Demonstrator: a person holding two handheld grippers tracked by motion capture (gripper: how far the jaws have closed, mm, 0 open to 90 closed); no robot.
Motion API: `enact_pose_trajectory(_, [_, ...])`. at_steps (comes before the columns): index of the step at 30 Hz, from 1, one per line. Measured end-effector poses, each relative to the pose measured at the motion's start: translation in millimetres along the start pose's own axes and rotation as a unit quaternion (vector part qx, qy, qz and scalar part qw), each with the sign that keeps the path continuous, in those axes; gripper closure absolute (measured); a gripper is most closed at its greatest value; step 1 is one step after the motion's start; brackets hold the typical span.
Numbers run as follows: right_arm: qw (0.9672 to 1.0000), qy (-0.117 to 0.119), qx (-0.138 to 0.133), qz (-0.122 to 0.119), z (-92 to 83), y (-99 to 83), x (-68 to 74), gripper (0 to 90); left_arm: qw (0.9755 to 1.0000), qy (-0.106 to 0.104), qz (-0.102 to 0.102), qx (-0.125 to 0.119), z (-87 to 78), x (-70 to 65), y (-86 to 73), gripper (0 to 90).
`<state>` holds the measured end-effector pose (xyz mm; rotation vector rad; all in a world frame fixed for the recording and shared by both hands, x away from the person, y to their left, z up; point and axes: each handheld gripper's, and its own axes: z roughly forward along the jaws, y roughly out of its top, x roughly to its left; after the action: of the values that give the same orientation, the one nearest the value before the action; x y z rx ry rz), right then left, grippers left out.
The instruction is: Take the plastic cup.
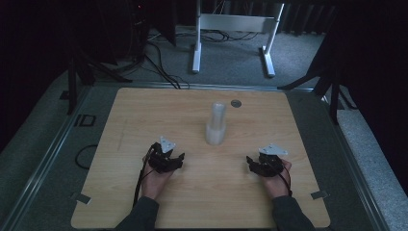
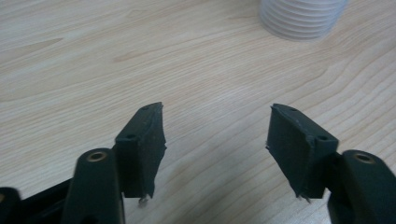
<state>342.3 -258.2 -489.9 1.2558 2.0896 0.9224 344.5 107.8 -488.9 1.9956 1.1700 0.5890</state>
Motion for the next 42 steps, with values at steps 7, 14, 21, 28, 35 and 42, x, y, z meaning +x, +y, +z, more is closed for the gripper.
enact_pose_trajectory(7, [0.9997,0.002,-0.015,-0.021,-7.4,14.4,3.7,43.0,0.9989,-0.045,-0.002,-0.014,2.3,-6.5,13.7,37.7])
enact_pose_trajectory(14, [0.9994,0.013,-0.028,-0.016,-10.5,26.5,3.5,46.6,0.9970,-0.073,0.003,-0.026,9.9,-10.5,35.6,36.4])
enact_pose_trajectory(21, [0.9987,0.023,-0.042,-0.014,-15.2,45.4,2.8,51.8,0.9927,-0.103,0.008,-0.062,28.0,-14.8,62.7,33.3])
enact_pose_trajectory(28, [0.9982,0.026,-0.048,-0.024,-16.2,60.8,3.9,50.6,0.9912,-0.111,0.017,-0.071,43.0,-25.8,77.7,27.6])
enact_pose_trajectory(35, [0.9977,0.034,-0.049,-0.033,-13.4,68.0,6.7,52.2,0.9908,-0.112,0.018,-0.074,52.2,-30.9,83.3,26.3])
enact_pose_trajectory(42, [0.9972,0.036,-0.054,-0.036,-11.3,78.6,9.6,47.2,0.9904,-0.113,0.022,-0.077,57.1,-33.5,89.1,22.4])
